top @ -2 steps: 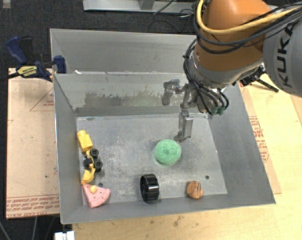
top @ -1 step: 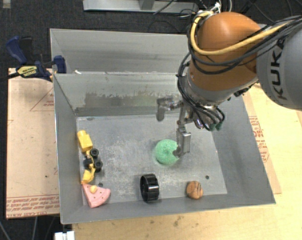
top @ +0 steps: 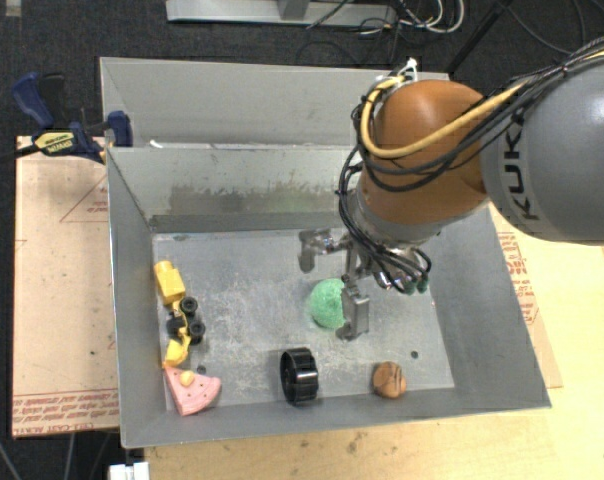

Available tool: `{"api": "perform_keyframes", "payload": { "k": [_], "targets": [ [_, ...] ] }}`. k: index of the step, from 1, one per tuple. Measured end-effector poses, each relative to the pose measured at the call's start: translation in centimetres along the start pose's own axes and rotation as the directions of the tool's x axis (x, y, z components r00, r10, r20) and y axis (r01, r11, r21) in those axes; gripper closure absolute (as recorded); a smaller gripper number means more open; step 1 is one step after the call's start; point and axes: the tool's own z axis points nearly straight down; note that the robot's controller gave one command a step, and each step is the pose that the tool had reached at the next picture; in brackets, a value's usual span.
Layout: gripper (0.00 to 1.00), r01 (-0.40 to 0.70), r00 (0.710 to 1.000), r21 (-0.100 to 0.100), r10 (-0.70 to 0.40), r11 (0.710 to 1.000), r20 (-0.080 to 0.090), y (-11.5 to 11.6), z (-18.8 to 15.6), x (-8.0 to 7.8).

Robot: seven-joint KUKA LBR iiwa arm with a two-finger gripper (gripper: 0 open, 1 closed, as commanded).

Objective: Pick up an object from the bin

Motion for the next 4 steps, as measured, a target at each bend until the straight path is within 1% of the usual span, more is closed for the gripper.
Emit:
{"api": "perform_keyframes", "payload": {
  "k": [1, 2, 3, 4],
  "targets": [
    [0.0, 0.012, 1.0, -0.001, -0.012, 1.0, -0.007, -0.1, 3.1, 4.6],
    [0.0, 0.122, 0.993, -0.002, -0.122, 0.993, -0.007, 0.7, 5.2, 4.5],
    [0.0, 0.365, 0.931, -0.002, -0.365, 0.931, -0.004, 2.3, 7.4, 3.0],
    [0.0, 0.507, 0.862, -0.003, -0.507, 0.862, -0.004, 3.0, 9.7, 2.5]
  ]
}}
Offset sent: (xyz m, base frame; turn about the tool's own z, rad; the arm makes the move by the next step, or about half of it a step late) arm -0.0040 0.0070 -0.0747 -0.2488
